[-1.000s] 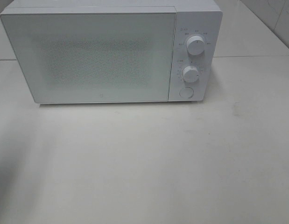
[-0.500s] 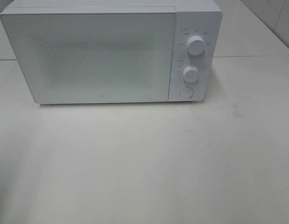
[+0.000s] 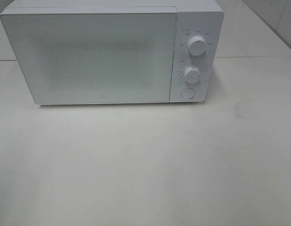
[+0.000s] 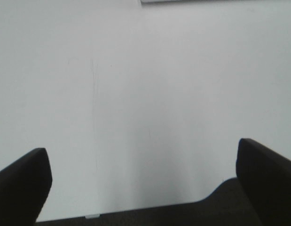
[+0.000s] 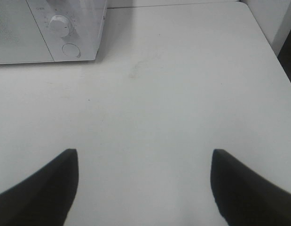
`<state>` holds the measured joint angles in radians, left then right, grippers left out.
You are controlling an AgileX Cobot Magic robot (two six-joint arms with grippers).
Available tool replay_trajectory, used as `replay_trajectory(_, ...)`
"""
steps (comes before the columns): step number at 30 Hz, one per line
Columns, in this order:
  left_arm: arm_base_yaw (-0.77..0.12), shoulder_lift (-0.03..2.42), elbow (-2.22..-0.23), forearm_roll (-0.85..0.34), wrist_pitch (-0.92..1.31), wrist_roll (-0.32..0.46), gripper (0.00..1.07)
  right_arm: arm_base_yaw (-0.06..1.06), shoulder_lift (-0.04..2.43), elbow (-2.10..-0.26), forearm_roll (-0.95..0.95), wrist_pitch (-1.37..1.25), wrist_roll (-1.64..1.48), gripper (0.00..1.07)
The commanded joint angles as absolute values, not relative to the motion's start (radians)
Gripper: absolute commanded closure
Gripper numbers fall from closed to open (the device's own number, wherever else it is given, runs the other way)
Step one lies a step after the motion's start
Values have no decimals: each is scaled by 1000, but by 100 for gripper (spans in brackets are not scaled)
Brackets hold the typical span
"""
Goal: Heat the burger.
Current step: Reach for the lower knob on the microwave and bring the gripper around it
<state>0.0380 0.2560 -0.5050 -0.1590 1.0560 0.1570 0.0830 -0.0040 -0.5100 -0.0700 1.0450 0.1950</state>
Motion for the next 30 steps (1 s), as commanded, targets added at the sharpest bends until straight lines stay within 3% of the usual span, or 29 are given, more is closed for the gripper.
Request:
replay_trajectory(1, 38, 151, -503, -152, 1043, 148, 6, 75, -30, -510, -69, 1040, 190, 32)
replay_trajectory(9, 38, -34, -503, -150, 1043, 148, 6, 75, -30, -510, -69, 1040, 190, 32)
replay_trajectory(30, 38, -30, -503, -158, 1042, 148, 6, 75, -20, -510, -69, 1040, 190, 32)
